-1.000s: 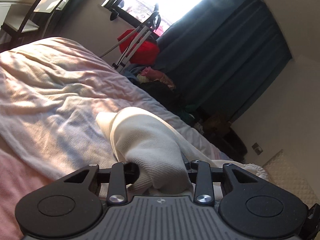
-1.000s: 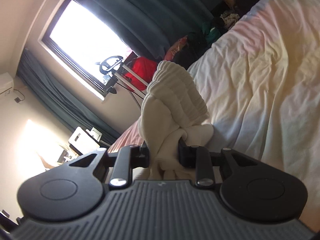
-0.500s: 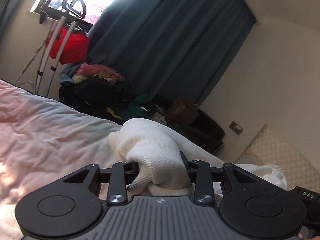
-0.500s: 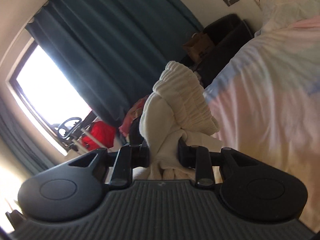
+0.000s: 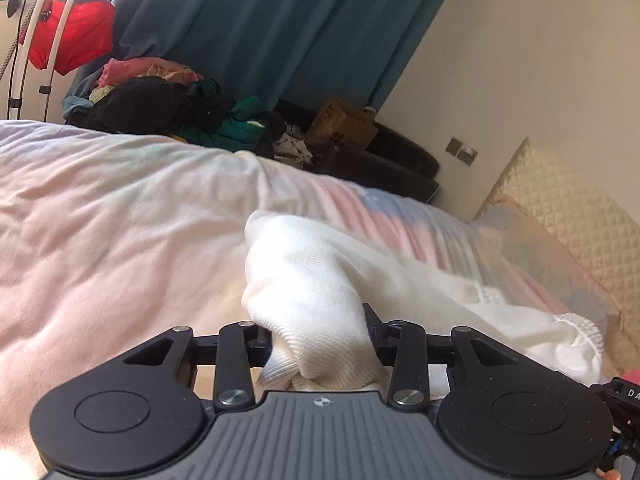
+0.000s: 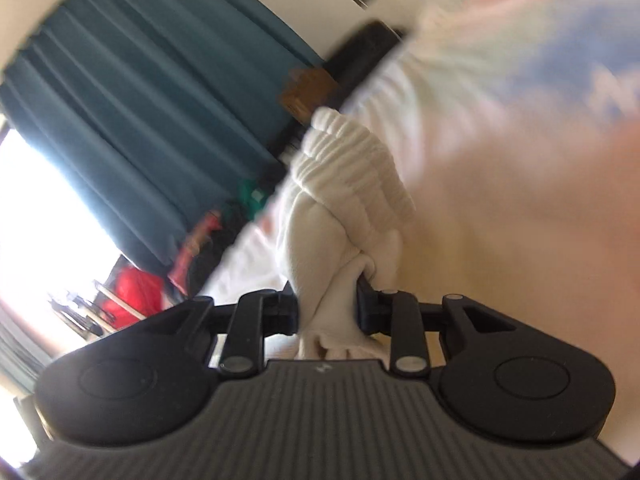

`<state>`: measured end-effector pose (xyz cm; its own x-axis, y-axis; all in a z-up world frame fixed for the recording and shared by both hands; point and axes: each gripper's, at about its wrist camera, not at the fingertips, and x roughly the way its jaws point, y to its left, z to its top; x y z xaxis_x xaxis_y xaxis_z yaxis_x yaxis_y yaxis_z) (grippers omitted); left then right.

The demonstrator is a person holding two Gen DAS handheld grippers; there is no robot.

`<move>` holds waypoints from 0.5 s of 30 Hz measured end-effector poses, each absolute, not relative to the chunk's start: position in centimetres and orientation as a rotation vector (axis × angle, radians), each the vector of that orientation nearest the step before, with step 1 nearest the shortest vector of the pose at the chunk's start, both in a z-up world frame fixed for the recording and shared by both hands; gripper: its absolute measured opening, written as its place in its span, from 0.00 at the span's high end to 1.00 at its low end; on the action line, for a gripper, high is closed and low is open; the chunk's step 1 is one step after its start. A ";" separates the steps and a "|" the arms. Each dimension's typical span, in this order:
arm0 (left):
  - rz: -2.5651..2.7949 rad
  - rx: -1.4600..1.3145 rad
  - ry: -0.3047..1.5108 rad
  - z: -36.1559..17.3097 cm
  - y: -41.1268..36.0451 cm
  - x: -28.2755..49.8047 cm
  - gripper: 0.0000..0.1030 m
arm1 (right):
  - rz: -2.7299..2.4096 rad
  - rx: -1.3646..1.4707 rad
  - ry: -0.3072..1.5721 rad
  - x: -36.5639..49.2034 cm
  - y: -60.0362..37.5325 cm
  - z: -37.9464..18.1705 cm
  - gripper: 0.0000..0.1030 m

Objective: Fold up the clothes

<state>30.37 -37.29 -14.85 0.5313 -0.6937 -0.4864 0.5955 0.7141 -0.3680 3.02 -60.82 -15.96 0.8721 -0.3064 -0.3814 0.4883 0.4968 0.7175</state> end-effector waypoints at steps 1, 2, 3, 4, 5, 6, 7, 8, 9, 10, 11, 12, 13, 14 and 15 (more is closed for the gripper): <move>-0.774 -0.136 0.658 -15.7 -37.0 30.2 0.56 | -0.501 0.953 0.238 2.7 -60.6 -17.1 0.70; -0.777 -0.115 0.662 -16.1 -36.4 29.6 0.53 | -0.509 0.957 0.252 2.6 -60.5 -17.8 0.69; -0.780 -0.102 0.662 -16.3 -36.0 29.4 0.51 | -0.516 0.962 0.266 2.6 -60.4 -18.6 0.68; -0.777 -0.090 0.660 -16.1 -35.9 29.1 0.51 | -0.518 0.941 0.279 2.7 -60.2 -18.6 0.67; -0.773 -0.078 0.658 -15.9 -35.7 28.9 0.48 | -0.517 0.922 0.299 2.9 -60.2 -18.3 0.67; -0.757 -0.063 0.665 -15.5 -35.7 28.5 0.45 | -0.515 0.904 0.318 3.1 -60.3 -18.0 0.66; -0.736 -0.047 0.674 -15.0 -35.7 28.1 0.44 | -0.518 0.906 0.352 3.1 -60.4 -17.5 0.65; -0.722 -0.025 0.676 -14.4 -35.7 27.5 0.43 | -0.526 0.924 0.388 3.1 -60.5 -16.9 0.65; -0.710 0.000 0.676 -13.7 -35.7 26.8 0.41 | -0.534 0.933 0.412 2.7 -60.6 -16.2 0.65; -0.702 0.019 0.674 -13.0 -35.6 26.0 0.41 | -0.542 0.942 0.436 2.4 -60.6 -15.5 0.65; -0.695 0.035 0.673 -12.2 -35.4 25.2 0.39 | -0.555 0.929 0.452 1.9 -60.3 -14.5 0.65; -0.688 0.052 0.672 -11.5 -35.2 24.4 0.37 | -0.568 0.915 0.467 1.4 -60.0 -13.5 0.65; -0.679 0.071 0.667 -10.7 -35.0 23.4 0.37 | -0.566 0.895 0.473 1.0 -59.6 -12.6 0.65; -0.670 0.090 0.661 -9.9 -34.8 22.3 0.35 | -0.563 0.875 0.479 0.5 -59.3 -11.6 0.65; -0.661 0.110 0.656 -9.2 -34.6 21.3 0.35 | -0.558 0.857 0.475 -0.2 -58.8 -10.6 0.65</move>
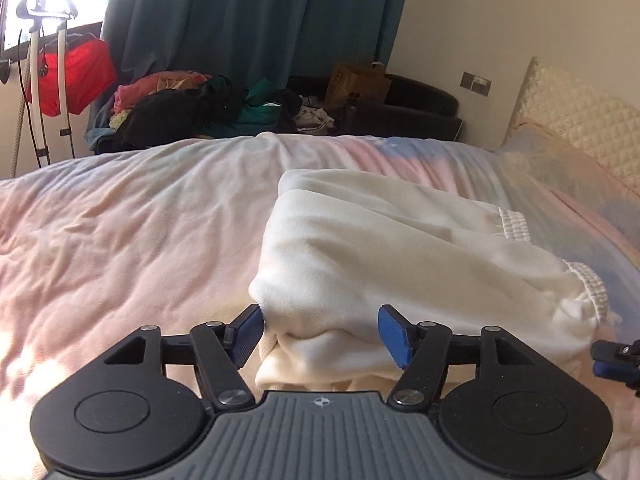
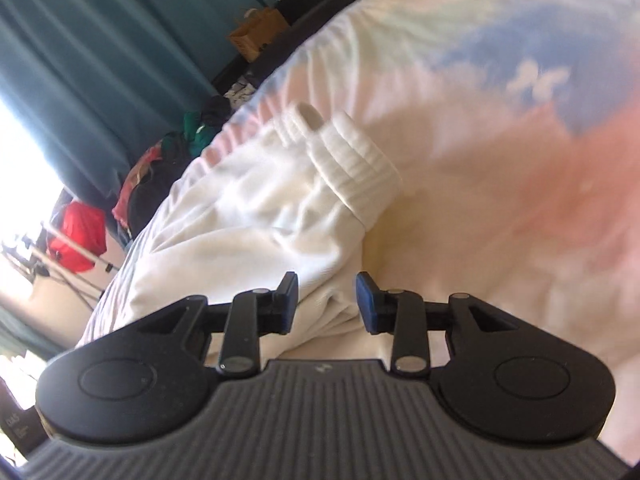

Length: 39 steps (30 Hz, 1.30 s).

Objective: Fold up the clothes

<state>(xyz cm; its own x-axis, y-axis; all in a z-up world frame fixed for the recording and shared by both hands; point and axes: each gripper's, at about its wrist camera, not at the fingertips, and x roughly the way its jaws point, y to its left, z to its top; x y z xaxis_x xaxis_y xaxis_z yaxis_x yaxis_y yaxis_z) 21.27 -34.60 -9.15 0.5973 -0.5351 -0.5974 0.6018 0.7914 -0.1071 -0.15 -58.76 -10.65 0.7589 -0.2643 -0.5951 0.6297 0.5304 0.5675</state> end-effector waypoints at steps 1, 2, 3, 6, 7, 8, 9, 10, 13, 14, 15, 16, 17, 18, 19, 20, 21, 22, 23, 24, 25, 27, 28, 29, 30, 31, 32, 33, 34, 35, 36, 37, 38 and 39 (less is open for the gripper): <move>-0.660 0.127 0.648 -8.2 -34.4 20.1 0.35 | -0.539 0.822 0.463 -0.8 -58.0 -9.5 0.65; -0.662 0.139 0.634 -7.3 -34.2 19.0 0.34 | -0.520 0.787 0.451 -1.4 -57.3 -8.3 0.65; -0.664 0.148 0.619 -6.2 -34.0 17.9 0.29 | -0.501 0.752 0.439 -2.0 -56.5 -7.2 0.65; -0.665 0.159 0.569 -2.8 -33.3 14.6 0.26 | -0.460 0.644 0.390 -3.6 -54.4 -3.1 0.65; -0.671 0.158 0.555 -1.8 -32.8 13.8 0.25 | -0.444 0.618 0.373 -4.1 -53.6 -1.8 0.65; -0.676 0.155 0.535 -0.4 -32.5 12.7 0.25 | -0.426 0.595 0.354 -4.6 -52.9 -0.4 0.65; -0.678 0.155 0.514 0.9 -32.1 11.7 0.24 | -0.415 0.572 0.339 -5.1 -52.2 0.7 0.65; -0.680 0.156 0.494 2.2 -31.8 10.7 0.23 | -0.411 0.547 0.328 -5.6 -51.4 1.7 0.65; -0.690 0.141 0.453 5.7 -30.2 7.8 0.21 | -0.411 0.487 0.300 -7.3 -49.5 4.6 0.57; -0.692 0.134 0.439 6.7 -29.6 6.9 0.17 | -0.410 0.473 0.290 -7.9 -48.8 5.5 0.51; -0.694 0.128 0.424 7.7 -29.0 6.0 0.12 | -0.408 0.464 0.275 -8.5 -48.4 6.2 0.31; -0.690 0.122 0.403 8.7 -28.3 5.1 0.08 | -0.405 0.456 0.261 -9.1 -48.0 6.8 0.19; -0.687 0.120 0.382 9.4 -27.8 4.2 0.01 | -0.407 0.443 0.234 -10.0 -47.3 7.3 0.06; -0.686 0.123 0.351 10.1 -27.1 3.2 0.00 | -0.409 0.434 0.212 -10.8 -46.8 7.7 0.01; -0.677 0.135 0.321 10.6 -26.6 2.2 0.00 | -0.406 0.424 0.205 -11.3 -46.4 8.0 0.00; -0.667 0.148 0.298 11.1 -26.2 1.2 0.00 | -0.399 0.414 0.208 -11.8 -45.9 8.2 0.00; -0.661 0.154 0.280 11.4 -25.8 0.3 0.00 | -0.391 0.403 0.211 -12.2 -45.4 8.5 0.00; -0.658 0.153 0.269 11.7 -25.4 -0.5 0.00 | -0.386 0.388 0.212 -12.6 -44.8 8.6 0.00; -0.654 0.149 0.263 12.0 -24.9 -1.2 0.00 | -0.385 0.366 0.212 -13.1 -44.1 8.7 0.00; -0.651 0.139 0.261 12.2 -24.4 -1.8 0.00 | -0.388 0.348 0.208 -13.6 -43.5 8.6 0.00; -0.651 0.125 0.260 12.4 -23.8 -2.4 0.00 | -0.390 0.329 0.204 -14.1 -42.9 8.5 0.00; -0.652 0.097 0.260 12.7 -22.6 -3.7 0.00 | -0.398 0.304 0.195 -15.1 -41.8 8.3 0.00; -0.655 0.093 0.254 12.8 -22.1 -4.4 0.00 | -0.402 0.303 0.191 -15.6 -41.4 8.1 0.00; -0.658 0.090 0.245 12.9 -21.5 -5.0 0.00 | -0.401 0.301 0.188 -15.9 -41.0 7.9 0.00; -0.664 0.098 0.240 13.0 -21.2 -5.7 0.00 | -0.399 0.298 0.186 -16.3 -40.6 7.6 0.00; -0.665 0.105 0.232 13.0 -20.8 -6.3 0.00 | -0.400 0.290 0.187 -16.6 -40.2 7.4 0.00; -0.666 0.112 0.224 12.9 -20.5 -7.0 0.00 | -0.401 0.281 0.188 -16.9 -39.8 7.1 0.00; -0.668 0.117 0.217 12.8 -20.2 -7.5 0.00 | -0.401 0.276 0.188 -17.0 -39.4 6.8 0.00; -0.670 0.121 0.211 12.7 -19.9 -8.0 0.00 | -0.402 0.273 0.188 -17.1 -39.1 6.5 0.00; -0.672 0.122 0.207 12.6 -19.5 -8.5 0.00 | -0.403 0.269 0.188 -17.3 -38.8 6.2 0.00; -0.675 0.119 0.207 12.4 -19.2 -8.8 0.00 | -0.402 0.264 0.189 -17.3 -38.4 5.9 0.00; -0.670 0.115 0.208 12.1 -18.9 -9.0 0.00 | -0.402 0.259 0.189 -17.3 -38.1 5.6 0.00; -0.662 0.112 0.210 11.9 -18.7 -9.0 0.00 | -0.401 0.250 0.190 -17.3 -37.7 5.2 0.00; -0.654 0.108 0.212 11.6 -18.4 -9.1 0.00 | -0.400 0.242 0.192 -17.4 -37.4 4.8 0.00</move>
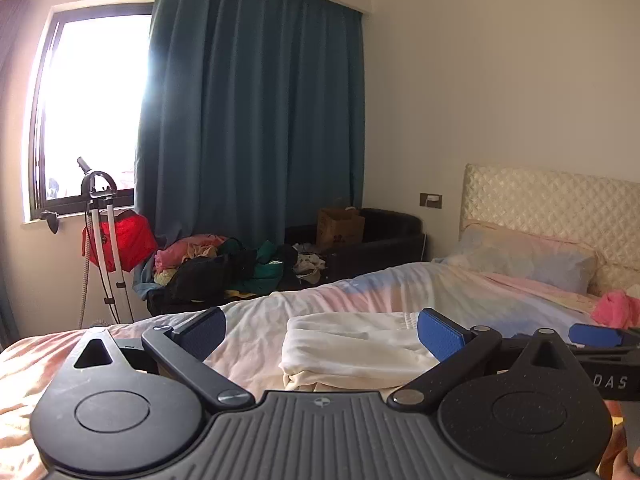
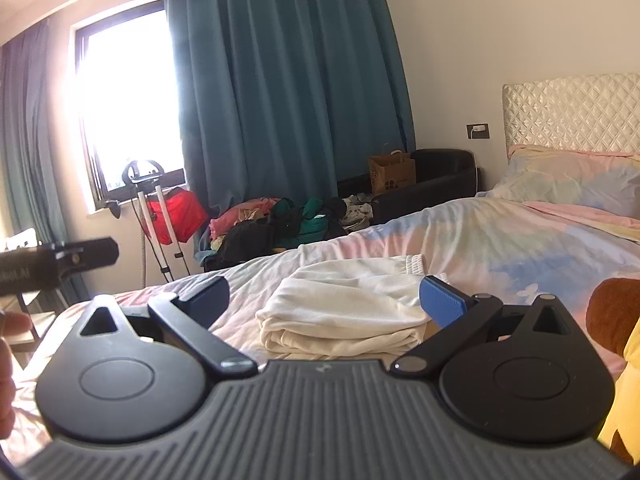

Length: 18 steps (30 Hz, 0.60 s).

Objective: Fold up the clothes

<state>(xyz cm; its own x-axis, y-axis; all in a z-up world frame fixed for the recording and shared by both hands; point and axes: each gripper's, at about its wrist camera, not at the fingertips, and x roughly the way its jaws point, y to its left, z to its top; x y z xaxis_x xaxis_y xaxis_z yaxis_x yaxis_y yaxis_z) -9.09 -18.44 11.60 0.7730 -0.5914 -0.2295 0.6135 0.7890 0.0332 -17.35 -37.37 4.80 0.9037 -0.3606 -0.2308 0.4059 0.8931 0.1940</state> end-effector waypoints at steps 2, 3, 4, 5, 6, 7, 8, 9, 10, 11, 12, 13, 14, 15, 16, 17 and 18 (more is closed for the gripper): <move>-0.638 0.101 0.216 11.1 -18.0 -9.2 0.00 | -0.405 0.227 0.195 -17.3 -36.8 4.1 0.00; -0.637 0.104 0.220 10.8 -17.8 -9.2 0.00 | -0.408 0.219 0.197 -17.3 -36.5 3.7 0.00; -0.637 0.111 0.227 10.4 -17.7 -9.1 0.00 | -0.412 0.214 0.196 -17.2 -36.3 3.4 0.00; -0.637 0.118 0.234 10.0 -17.6 -9.1 0.00 | -0.416 0.210 0.195 -17.2 -36.1 3.1 0.00; -0.634 0.124 0.236 9.6 -17.6 -9.1 0.00 | -0.421 0.205 0.194 -17.1 -35.9 2.8 0.00; -0.627 0.128 0.235 9.3 -17.6 -9.1 0.00 | -0.425 0.200 0.194 -17.1 -35.7 2.4 0.00; -0.621 0.133 0.233 8.9 -17.6 -9.1 0.00 | -0.424 0.196 0.194 -17.0 -35.5 2.2 0.00; -0.619 0.136 0.235 8.5 -17.6 -9.1 0.00 | -0.423 0.192 0.194 -16.8 -35.3 1.9 0.00; -0.621 0.135 0.240 8.1 -17.5 -9.0 0.00 | -0.427 0.185 0.196 -16.6 -35.2 1.6 0.00; -0.627 0.130 0.247 7.7 -17.5 -8.9 0.00 | -0.434 0.179 0.197 -16.5 -34.9 1.3 0.00; -0.635 0.122 0.255 7.2 -17.4 -8.7 0.00 | -0.440 0.179 0.197 -16.3 -34.8 0.9 0.00; -0.639 0.120 0.260 6.8 -17.4 -8.4 0.00 | -0.447 0.180 0.200 -16.2 -34.7 0.6 0.00; -0.638 0.126 0.265 6.4 -17.4 -8.3 0.00 | -0.452 0.178 0.211 -16.0 -34.6 0.3 0.00; -0.632 0.132 0.268 6.1 -17.4 -8.2 0.00 | -0.453 0.173 0.220 -15.8 -34.5 -0.1 0.00; -0.624 0.137 0.270 5.7 -17.4 -8.1 0.00 | -0.453 0.168 0.228 -15.7 -34.4 -0.5 0.00; -0.617 0.143 0.273 5.4 -17.4 -8.0 0.00 | -0.454 0.163 0.237 -15.6 -34.3 -0.9 0.00; -0.615 0.137 0.277 5.1 -17.3 -8.0 0.00 | -0.454 0.169 0.238 -15.6 -34.3 -1.2 0.00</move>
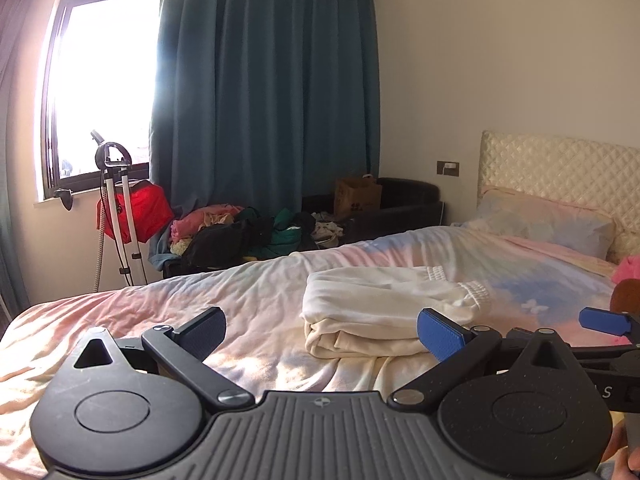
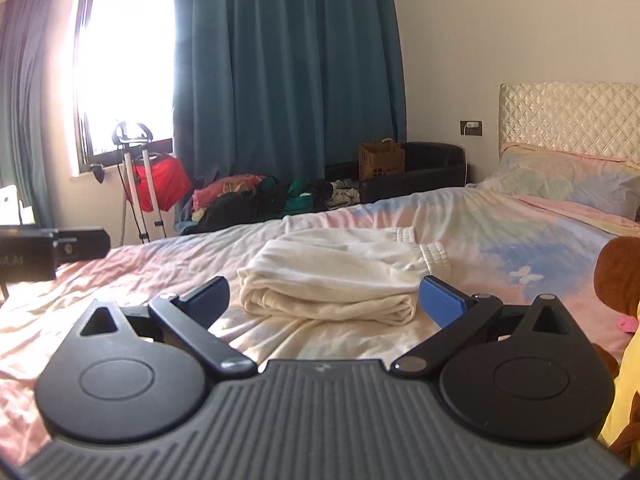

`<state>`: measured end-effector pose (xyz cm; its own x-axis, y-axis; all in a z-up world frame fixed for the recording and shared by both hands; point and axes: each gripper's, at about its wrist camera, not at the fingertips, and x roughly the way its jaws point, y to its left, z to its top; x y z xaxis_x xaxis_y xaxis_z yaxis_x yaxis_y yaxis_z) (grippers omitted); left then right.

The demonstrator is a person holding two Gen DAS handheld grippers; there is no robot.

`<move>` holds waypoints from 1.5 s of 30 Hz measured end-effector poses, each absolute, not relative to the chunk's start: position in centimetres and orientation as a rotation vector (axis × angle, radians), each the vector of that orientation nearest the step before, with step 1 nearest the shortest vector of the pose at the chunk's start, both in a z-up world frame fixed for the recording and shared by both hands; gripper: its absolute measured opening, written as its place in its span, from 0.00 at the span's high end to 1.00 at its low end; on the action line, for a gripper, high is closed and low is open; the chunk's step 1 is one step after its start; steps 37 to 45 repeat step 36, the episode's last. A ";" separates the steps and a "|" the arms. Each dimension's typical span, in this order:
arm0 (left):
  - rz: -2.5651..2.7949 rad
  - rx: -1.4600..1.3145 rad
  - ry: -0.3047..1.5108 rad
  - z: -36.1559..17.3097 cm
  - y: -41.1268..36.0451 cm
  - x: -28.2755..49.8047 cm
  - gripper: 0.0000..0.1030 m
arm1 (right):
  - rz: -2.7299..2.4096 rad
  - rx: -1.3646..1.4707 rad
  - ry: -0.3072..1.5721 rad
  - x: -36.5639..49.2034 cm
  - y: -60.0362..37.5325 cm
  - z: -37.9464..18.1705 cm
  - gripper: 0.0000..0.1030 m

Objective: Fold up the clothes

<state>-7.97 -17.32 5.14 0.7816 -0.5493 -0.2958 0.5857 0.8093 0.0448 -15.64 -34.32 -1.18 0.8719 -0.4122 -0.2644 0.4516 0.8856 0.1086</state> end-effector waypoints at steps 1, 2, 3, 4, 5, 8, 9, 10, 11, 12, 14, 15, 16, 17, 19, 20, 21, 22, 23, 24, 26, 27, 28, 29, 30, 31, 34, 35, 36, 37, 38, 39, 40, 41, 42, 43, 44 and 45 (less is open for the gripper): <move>-0.613 0.131 0.280 5.0 -17.2 -7.8 0.00 | -0.458 0.176 0.226 -15.8 -34.4 -1.3 0.00; -0.611 0.126 0.284 4.8 -17.2 -7.7 0.00 | -0.463 0.182 0.214 -15.9 -34.4 -1.5 0.00; -0.609 0.121 0.288 4.7 -17.1 -7.6 0.00 | -0.468 0.188 0.202 -16.1 -34.5 -1.6 0.00; -0.606 0.121 0.290 4.6 -17.1 -7.5 0.00 | -0.471 0.199 0.203 -16.0 -34.6 -1.7 0.00; -0.604 0.123 0.291 4.5 -17.1 -7.4 0.00 | -0.473 0.211 0.204 -15.9 -34.8 -1.7 0.00; -0.599 0.127 0.290 4.3 -17.1 -7.3 0.00 | -0.480 0.223 0.217 -15.5 -35.0 -1.9 0.00; -0.597 0.129 0.291 4.2 -17.1 -7.3 0.00 | -0.479 0.217 0.218 -15.5 -34.9 -1.9 0.00; -0.594 0.129 0.292 4.1 -17.1 -7.3 0.00 | -0.478 0.212 0.219 -15.4 -34.8 -2.0 0.00; -0.590 0.129 0.294 4.1 -17.0 -7.3 0.00 | -0.477 0.206 0.220 -15.4 -34.7 -2.0 0.00; -0.585 0.128 0.296 4.1 -17.0 -7.3 0.00 | -0.478 0.200 0.223 -15.3 -34.6 -2.0 0.00; -0.576 0.121 0.295 4.1 -16.9 -7.3 0.00 | -0.480 0.189 0.231 -15.1 -34.4 -2.0 0.00; -0.574 0.120 0.294 4.1 -16.9 -7.4 0.00 | -0.482 0.182 0.235 -15.1 -34.3 -2.0 0.00; -0.568 0.120 0.290 4.1 -16.8 -7.4 0.00 | -0.484 0.176 0.240 -15.0 -34.2 -2.0 0.00; -0.561 0.120 0.285 4.2 -16.8 -7.5 0.00 | -0.485 0.169 0.243 -15.0 -34.1 -2.0 0.00; -0.551 0.120 0.277 4.2 -16.7 -7.7 0.00 | -0.485 0.163 0.242 -15.0 -33.9 -2.0 0.00; -0.551 0.119 0.277 4.2 -16.6 -7.7 0.00 | -0.486 0.159 0.241 -15.0 -33.8 -2.0 0.00; -0.550 0.117 0.279 4.2 -16.5 -7.7 0.00 | -0.487 0.157 0.241 -14.9 -33.7 -1.9 0.00; -0.549 0.116 0.281 4.3 -16.5 -7.7 0.00 | -0.487 0.156 0.241 -14.9 -33.7 -1.9 0.00; -0.548 0.114 0.283 4.3 -16.4 -7.7 0.00 | -0.487 0.154 0.241 -14.9 -33.7 -1.9 0.00; -0.548 0.112 0.283 4.4 -16.3 -7.7 0.00 | -0.488 0.154 0.241 -14.9 -33.7 -1.9 0.00; -0.546 0.113 0.277 4.6 -16.2 -7.9 0.00 | -0.482 0.155 0.237 -15.0 -33.7 -1.9 0.00; -0.545 0.115 0.276 4.6 -16.2 -8.0 0.00 | -0.480 0.155 0.236 -15.0 -33.7 -1.9 0.00; -0.543 0.116 0.275 4.6 -16.2 -8.0 0.00 | -0.482 0.153 0.236 -15.0 -33.6 -1.9 0.00; -0.543 0.117 0.273 4.6 -16.2 -8.1 0.00 | -0.480 0.153 0.237 -15.0 -33.7 -1.8 0.00; -0.542 0.117 0.274 4.6 -16.2 -8.1 0.00 | -0.479 0.153 0.238 -15.0 -33.7 -1.8 0.00; -0.542 0.116 0.275 4.6 -16.1 -8.1 0.00 | -0.479 0.153 0.240 -15.0 -33.7 -1.8 0.00; -0.543 0.112 0.280 4.6 -16.0 -8.0 0.00 | -0.478 0.152 0.242 -15.0 -33.7 -1.7 0.00; -0.542 0.111 0.280 4.6 -16.0 -8.0 0.00 | -0.477 0.151 0.243 -15.0 -33.6 -1.7 0.00; -0.541 0.111 0.279 4.6 -16.0 -8.0 0.00 | -0.477 0.150 0.244 -15.0 -33.6 -1.7 0.00; -0.541 0.111 0.279 4.6 -16.0 -8.0 0.00 | -0.477 0.150 0.244 -15.0 -33.6 -1.7 0.00; -0.541 0.111 0.279 4.6 -16.0 -8.0 0.00 | -0.477 0.150 0.244 -15.0 -33.6 -1.7 0.00; -0.541 0.111 0.279 4.6 -16.0 -8.0 0.00 | -0.477 0.150 0.244 -15.0 -33.6 -1.7 0.00; -0.541 0.111 0.279 4.6 -16.0 -8.0 0.00 | -0.477 0.150 0.244 -15.0 -33.6 -1.7 0.00; -0.541 0.111 0.279 4.6 -16.0 -8.0 0.00 | -0.477 0.150 0.244 -15.0 -33.6 -1.7 0.00; -0.541 0.111 0.279 4.6 -16.0 -8.0 0.00 | -0.477 0.150 0.244 -15.0 -33.6 -1.7 0.00; -0.541 0.111 0.279 4.6 -16.0 -8.0 0.00 | -0.477 0.150 0.244 -15.0 -33.6 -1.7 0.00; -0.541 0.111 0.279 4.6 -16.0 -8.0 0.00 | -0.477 0.150 0.244 -15.0 -33.6 -1.7 0.00; -0.541 0.111 0.279 4.6 -16.0 -8.0 0.00 | -0.477 0.150 0.244 -15.0 -33.6 -1.7 0.00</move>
